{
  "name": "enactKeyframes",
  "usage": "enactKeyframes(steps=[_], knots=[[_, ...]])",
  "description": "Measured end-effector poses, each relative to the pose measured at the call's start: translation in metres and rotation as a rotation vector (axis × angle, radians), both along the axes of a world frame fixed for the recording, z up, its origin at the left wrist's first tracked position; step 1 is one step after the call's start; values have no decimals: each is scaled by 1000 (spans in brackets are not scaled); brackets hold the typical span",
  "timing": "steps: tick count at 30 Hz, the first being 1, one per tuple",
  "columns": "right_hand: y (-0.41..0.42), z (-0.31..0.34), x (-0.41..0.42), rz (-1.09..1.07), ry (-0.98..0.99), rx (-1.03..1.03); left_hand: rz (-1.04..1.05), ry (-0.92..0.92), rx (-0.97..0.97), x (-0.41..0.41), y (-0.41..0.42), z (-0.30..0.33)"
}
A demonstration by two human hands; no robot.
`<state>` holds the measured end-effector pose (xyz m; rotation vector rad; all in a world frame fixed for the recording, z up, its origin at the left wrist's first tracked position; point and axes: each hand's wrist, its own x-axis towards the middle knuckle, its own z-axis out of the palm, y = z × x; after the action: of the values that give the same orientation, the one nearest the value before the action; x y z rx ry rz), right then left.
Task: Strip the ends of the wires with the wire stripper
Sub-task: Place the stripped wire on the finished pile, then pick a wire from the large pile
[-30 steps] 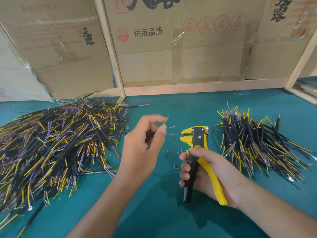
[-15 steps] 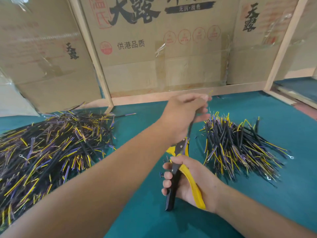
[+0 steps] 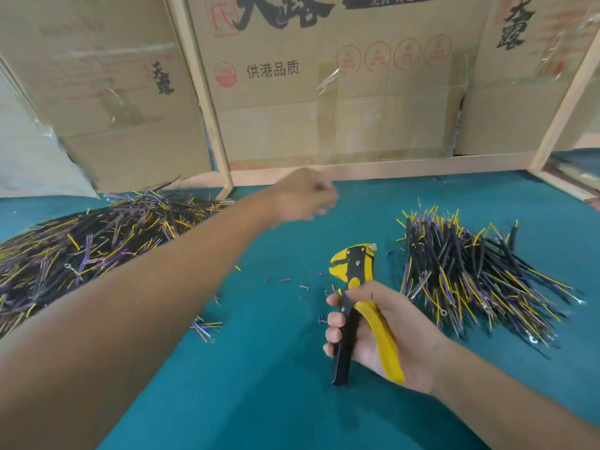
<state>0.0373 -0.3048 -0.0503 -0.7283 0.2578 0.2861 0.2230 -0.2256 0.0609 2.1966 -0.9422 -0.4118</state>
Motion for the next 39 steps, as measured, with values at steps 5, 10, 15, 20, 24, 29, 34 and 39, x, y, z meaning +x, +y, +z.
enactKeyframes(steps=[5,10,15,20,24,29,34,39], knots=[[6,3,-3,54,-15,-95,128,-447,554,41,109,-5],[4,3,-2,52,-7,-101,382,-614,555,31,155,-59],[4,0,0,51,-6,-79,416,-704,544,24,159,-97],[5,2,-2,46,-5,-86,553,-760,458,29,167,-94],[5,3,-2,39,1,-87,690,-763,493,34,178,-95],[5,2,-2,51,-8,-90,680,-772,465,34,179,-100],[4,0,-2,52,-16,-92,786,-846,411,30,175,-94],[-1,-12,-2,73,-106,-291,856,-805,519,24,177,-86]])
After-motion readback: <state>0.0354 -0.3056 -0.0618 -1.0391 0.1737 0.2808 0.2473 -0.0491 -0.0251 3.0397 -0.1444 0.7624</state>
